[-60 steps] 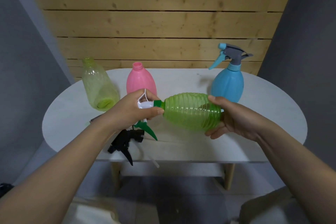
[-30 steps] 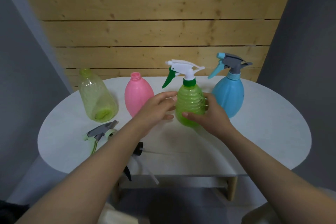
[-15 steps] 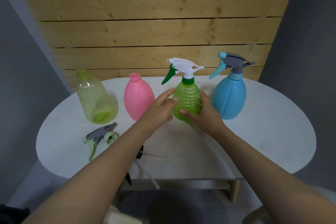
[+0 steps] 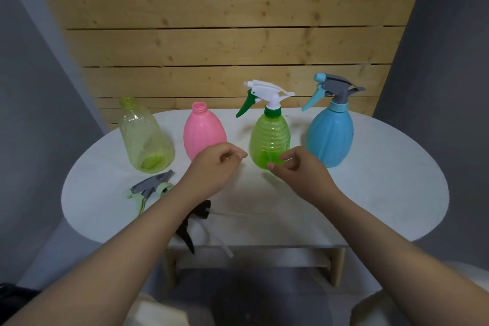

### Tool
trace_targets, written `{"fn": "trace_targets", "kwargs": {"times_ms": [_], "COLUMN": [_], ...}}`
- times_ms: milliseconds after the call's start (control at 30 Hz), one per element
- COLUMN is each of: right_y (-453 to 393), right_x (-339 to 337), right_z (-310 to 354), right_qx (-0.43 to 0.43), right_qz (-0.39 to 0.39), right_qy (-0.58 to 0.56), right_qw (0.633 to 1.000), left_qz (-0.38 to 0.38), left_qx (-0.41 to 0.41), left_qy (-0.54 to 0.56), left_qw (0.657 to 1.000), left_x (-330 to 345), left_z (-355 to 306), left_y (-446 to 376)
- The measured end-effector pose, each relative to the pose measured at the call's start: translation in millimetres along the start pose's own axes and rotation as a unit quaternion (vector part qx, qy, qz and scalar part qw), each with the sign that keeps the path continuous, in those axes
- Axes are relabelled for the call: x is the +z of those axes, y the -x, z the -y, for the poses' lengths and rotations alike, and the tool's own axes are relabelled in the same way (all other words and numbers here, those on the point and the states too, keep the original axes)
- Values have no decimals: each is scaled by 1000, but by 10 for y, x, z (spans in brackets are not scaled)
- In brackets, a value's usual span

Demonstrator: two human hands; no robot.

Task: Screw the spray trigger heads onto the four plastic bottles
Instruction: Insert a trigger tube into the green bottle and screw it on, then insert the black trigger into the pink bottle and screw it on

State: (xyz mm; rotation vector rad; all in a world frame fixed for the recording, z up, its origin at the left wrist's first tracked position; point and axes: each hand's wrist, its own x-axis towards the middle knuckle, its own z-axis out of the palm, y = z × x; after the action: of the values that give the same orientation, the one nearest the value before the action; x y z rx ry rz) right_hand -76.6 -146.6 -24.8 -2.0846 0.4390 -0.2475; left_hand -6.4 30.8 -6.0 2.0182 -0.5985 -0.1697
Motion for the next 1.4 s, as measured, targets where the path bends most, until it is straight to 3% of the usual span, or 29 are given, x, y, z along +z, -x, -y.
{"fn": "trace_targets", "kwargs": {"times_ms": [133,433,900,1200,1300,1400], "right_y": [146,258,177,168,155,80], "right_x": [104,432,675,689,729,800], "right_z": [158,277,280,489,555,632], "right_qx": [-38,-87,-132,-127,-127,-133], "right_qz": [78,190,223,184,185,157], "right_qy": [-3,63,141,22,-8,-7], "right_qw": [996,976,956,975,974,979], "left_qz": [-29,87,76,29,50,15], "left_qx": [4,-40,-69,-153,-158,-164], "left_qy": [-81,-219,-134,43,65,74], "left_qw": [996,971,986,987,984,984], "left_x": [-231,-665,-755,-905,-969,-1049], "left_z": [72,336,526,402,391,433], "left_y": [191,497,588,532,534,518]}}
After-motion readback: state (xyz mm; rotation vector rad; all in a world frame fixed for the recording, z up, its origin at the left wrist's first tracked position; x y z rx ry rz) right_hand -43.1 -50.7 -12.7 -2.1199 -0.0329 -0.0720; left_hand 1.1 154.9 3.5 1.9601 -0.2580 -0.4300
